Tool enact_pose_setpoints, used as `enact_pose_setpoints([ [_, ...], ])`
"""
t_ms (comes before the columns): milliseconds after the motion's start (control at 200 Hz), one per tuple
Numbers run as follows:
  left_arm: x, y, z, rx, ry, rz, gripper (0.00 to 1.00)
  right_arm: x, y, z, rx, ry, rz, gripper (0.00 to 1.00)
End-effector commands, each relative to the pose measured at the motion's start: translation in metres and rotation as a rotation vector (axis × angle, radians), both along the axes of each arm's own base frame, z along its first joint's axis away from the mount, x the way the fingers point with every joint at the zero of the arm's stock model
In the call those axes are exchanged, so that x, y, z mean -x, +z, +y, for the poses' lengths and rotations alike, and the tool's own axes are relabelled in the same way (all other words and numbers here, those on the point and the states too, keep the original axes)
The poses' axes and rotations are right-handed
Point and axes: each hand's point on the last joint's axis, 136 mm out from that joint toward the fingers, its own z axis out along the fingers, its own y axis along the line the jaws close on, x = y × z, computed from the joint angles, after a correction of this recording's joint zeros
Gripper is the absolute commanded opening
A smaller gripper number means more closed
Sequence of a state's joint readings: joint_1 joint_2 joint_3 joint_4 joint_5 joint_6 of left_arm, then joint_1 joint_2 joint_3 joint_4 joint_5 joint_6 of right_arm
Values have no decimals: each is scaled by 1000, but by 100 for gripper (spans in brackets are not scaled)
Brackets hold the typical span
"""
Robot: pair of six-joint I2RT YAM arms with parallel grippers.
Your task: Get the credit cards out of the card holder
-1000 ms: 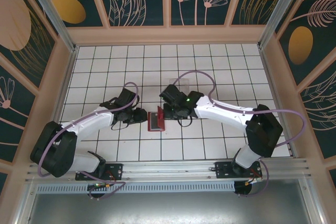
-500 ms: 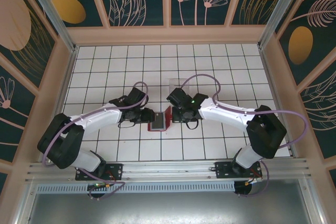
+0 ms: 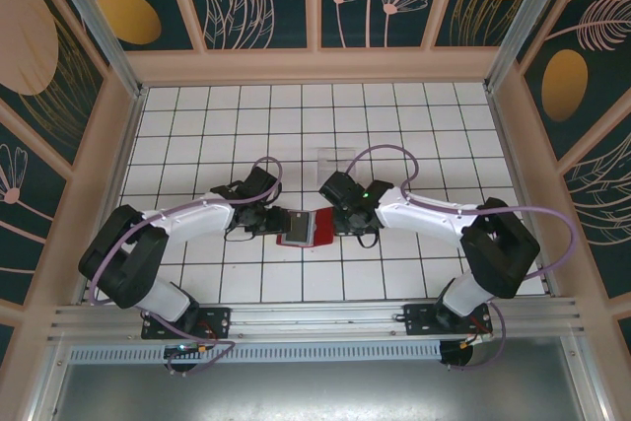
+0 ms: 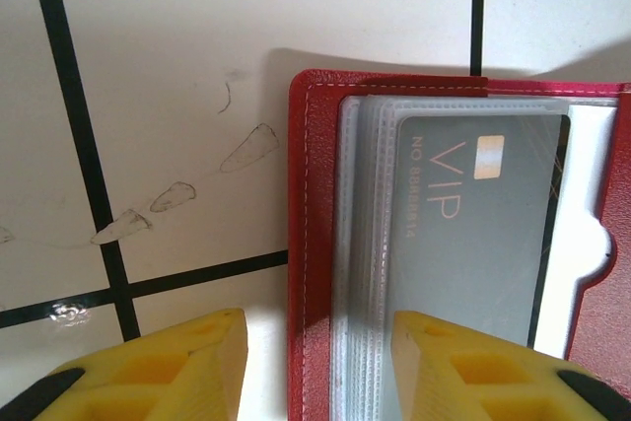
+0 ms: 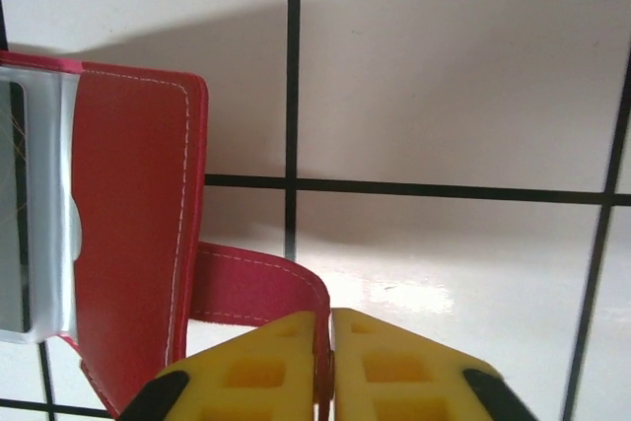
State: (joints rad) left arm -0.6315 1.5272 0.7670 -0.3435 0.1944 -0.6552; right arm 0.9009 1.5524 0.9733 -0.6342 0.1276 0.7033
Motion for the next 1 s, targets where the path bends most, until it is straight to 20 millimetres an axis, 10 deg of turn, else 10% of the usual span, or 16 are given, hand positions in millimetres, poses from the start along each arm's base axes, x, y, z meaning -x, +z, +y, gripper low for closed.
enact_pose_setpoints([
  [0,3,-4,-1,1,-8,9,43,-8,25,-11,34,-24,-56,17],
  [245,6,-7,-6,40,-13,17,44,-18,73,9,-68,-32,-101,24],
  [475,9,-11,-6,43,-14,27,43,-7,95,81,-443,58,-5,25],
  [671,15,-15,-9,72,-22,54,43,4,60,94,-469,85,108,25],
  [996,28,-10,-15,135,-49,83,43,1,-11,53,-360,33,200,25],
])
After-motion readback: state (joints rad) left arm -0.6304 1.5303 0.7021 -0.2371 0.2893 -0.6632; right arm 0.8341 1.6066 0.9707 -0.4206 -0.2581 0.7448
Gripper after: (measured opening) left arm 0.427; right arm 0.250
